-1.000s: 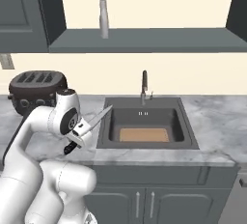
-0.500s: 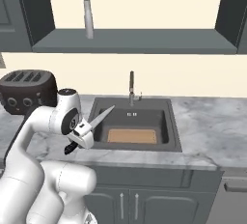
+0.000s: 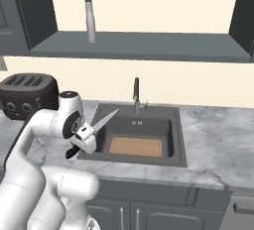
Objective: Move the cutting board and knife to the sink. Then move spray from the shelves to the counter.
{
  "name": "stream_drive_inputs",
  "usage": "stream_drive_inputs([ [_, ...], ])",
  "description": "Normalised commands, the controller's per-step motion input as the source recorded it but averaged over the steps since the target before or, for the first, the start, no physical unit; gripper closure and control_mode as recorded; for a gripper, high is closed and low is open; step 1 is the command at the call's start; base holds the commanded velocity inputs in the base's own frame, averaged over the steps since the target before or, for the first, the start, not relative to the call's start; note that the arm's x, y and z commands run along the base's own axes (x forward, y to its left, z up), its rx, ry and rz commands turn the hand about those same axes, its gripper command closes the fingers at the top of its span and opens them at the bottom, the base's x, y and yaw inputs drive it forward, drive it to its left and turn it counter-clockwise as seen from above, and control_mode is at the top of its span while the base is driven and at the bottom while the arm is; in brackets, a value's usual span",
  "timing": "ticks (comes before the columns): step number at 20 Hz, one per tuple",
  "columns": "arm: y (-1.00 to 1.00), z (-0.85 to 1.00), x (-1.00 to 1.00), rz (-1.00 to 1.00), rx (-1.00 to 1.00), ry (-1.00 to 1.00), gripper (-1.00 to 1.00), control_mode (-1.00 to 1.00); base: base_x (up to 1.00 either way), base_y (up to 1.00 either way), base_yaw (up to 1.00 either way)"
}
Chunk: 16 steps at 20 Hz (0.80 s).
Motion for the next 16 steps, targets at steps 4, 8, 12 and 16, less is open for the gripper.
stream_drive_inputs([
  [4, 0.0, 0.0, 0.0, 0.0, 0.0, 0.0, 1.0, 1.0, 0.43, -0.17, 0.14],
  [8, 0.0, 0.0, 0.0, 0.0, 0.0, 0.0, 1.0, 1.0, 0.35, -0.15, 0.11],
  [12, 0.0, 0.0, 0.0, 0.0, 0.0, 0.0, 1.0, 1.0, 0.14, -0.04, 0.01],
  [16, 0.0, 0.0, 0.0, 0.0, 0.0, 0.0, 1.0, 1.0, 0.0, 0.0, 0.0],
])
